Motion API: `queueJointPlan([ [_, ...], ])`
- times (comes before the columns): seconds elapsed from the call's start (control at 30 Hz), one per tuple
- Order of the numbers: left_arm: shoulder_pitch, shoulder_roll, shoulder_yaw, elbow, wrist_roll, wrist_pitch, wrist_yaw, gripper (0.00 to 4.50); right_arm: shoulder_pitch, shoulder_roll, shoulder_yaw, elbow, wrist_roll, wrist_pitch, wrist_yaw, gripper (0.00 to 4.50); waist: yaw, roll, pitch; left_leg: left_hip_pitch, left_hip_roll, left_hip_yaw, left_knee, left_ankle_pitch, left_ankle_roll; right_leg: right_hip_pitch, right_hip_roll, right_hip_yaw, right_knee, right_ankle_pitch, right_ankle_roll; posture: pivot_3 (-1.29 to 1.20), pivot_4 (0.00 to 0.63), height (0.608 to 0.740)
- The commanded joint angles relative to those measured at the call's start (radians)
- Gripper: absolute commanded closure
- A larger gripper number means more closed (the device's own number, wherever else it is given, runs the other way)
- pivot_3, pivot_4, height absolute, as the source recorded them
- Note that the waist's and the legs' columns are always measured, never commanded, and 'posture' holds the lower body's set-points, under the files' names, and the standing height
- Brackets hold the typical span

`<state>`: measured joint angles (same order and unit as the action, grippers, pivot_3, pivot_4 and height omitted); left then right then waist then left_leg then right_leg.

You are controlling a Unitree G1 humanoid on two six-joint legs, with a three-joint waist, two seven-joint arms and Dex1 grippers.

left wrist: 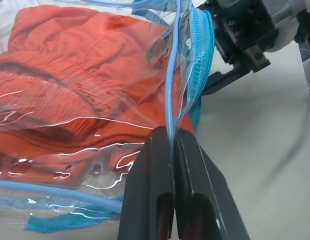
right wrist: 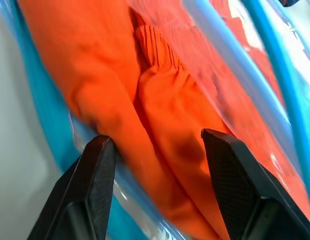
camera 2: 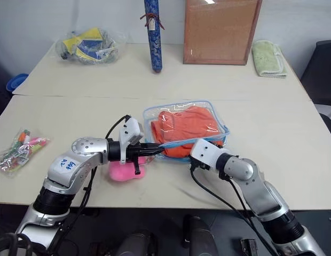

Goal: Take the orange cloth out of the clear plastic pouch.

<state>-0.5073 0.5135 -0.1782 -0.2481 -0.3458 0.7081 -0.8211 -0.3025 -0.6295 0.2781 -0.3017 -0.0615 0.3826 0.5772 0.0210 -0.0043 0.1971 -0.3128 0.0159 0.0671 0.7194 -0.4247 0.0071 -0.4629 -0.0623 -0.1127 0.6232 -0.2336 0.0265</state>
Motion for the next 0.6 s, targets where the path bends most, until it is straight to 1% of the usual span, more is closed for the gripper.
queueJointPlan([
  [0.03, -0.021, 0.002, -0.004, -0.038, -0.003, -0.022, -0.008, 4.50, -0.018, 0.001, 0.011, 0.029, -0.032, -0.017, 0.020, 1.75, 0.000, 0.000, 0.000, 0.000, 0.000, 0.000, 0.000, 0.000, 0.000, 0.000, 0.000, 0.000, 0.000, 0.000, 0.000, 0.00, 0.150, 0.740],
  [0.13, -0.024, 0.005, -0.003, -0.037, -0.002, -0.024, -0.010, 4.50, -0.032, -0.014, 0.042, 0.091, -0.092, -0.047, 0.024, 1.75, 0.000, 0.000, 0.000, 0.000, 0.000, 0.000, 0.000, 0.000, 0.000, 0.000, 0.000, 0.000, 0.000, 0.000, 0.000, 0.00, 0.150, 0.740],
  [0.23, -0.030, 0.005, 0.000, -0.038, -0.002, -0.024, -0.009, 4.50, -0.065, -0.023, 0.072, 0.159, -0.183, -0.090, -0.001, 1.75, -0.001, 0.000, 0.000, 0.001, 0.000, 0.000, 0.000, 0.000, 0.000, 0.001, 0.000, 0.000, -0.001, 0.000, 0.000, 0.00, 0.150, 0.740],
  [0.33, -0.034, 0.004, 0.001, -0.034, -0.001, -0.026, -0.006, 4.50, -0.086, 0.000, 0.095, 0.212, -0.236, -0.096, -0.017, 1.75, 0.000, 0.000, 0.000, 0.002, 0.000, 0.000, 0.000, 0.000, 0.000, 0.002, -0.001, 0.000, -0.001, 0.000, 0.000, 0.00, 0.150, 0.740],
  [0.4, -0.037, 0.002, 0.001, -0.032, 0.001, -0.028, -0.003, 4.50, -0.083, 0.029, 0.090, 0.230, -0.223, -0.090, -0.017, 2.13, 0.000, -0.001, -0.001, 0.005, 0.000, 0.000, 0.000, 0.000, 0.000, 0.004, -0.001, 0.001, -0.001, 0.000, 0.000, 0.00, 0.150, 0.740],
  [0.47, -0.040, 0.001, 0.001, -0.028, 0.003, -0.032, -0.001, 4.50, -0.081, 0.045, 0.089, 0.244, -0.221, -0.097, -0.012, 2.62, -0.001, -0.001, -0.001, 0.008, 0.000, 0.000, -0.001, 0.000, 0.000, 0.007, -0.001, 0.001, -0.001, 0.000, 0.000, 0.00, 0.150, 0.740],
  [0.53, -0.043, 0.000, 0.002, -0.022, 0.006, -0.034, 0.002, 4.50, -0.080, 0.048, 0.084, 0.254, -0.224, -0.110, -0.008, 3.38, -0.001, -0.001, -0.001, 0.012, 0.000, 0.000, -0.002, 0.000, 0.000, 0.011, 0.000, 0.001, -0.003, 0.000, 0.000, 0.00, 0.150, 0.740],
  [0.6, -0.045, 0.001, 0.004, -0.016, 0.010, -0.038, 0.005, 4.50, -0.074, 0.042, 0.070, 0.250, -0.216, -0.117, 0.000, 4.03, 0.000, -0.001, -0.001, 0.014, 0.000, -0.001, -0.003, 0.000, 0.000, 0.014, -0.001, 0.000, -0.003, 0.000, 0.000, 0.00, 0.150, 0.740],
])
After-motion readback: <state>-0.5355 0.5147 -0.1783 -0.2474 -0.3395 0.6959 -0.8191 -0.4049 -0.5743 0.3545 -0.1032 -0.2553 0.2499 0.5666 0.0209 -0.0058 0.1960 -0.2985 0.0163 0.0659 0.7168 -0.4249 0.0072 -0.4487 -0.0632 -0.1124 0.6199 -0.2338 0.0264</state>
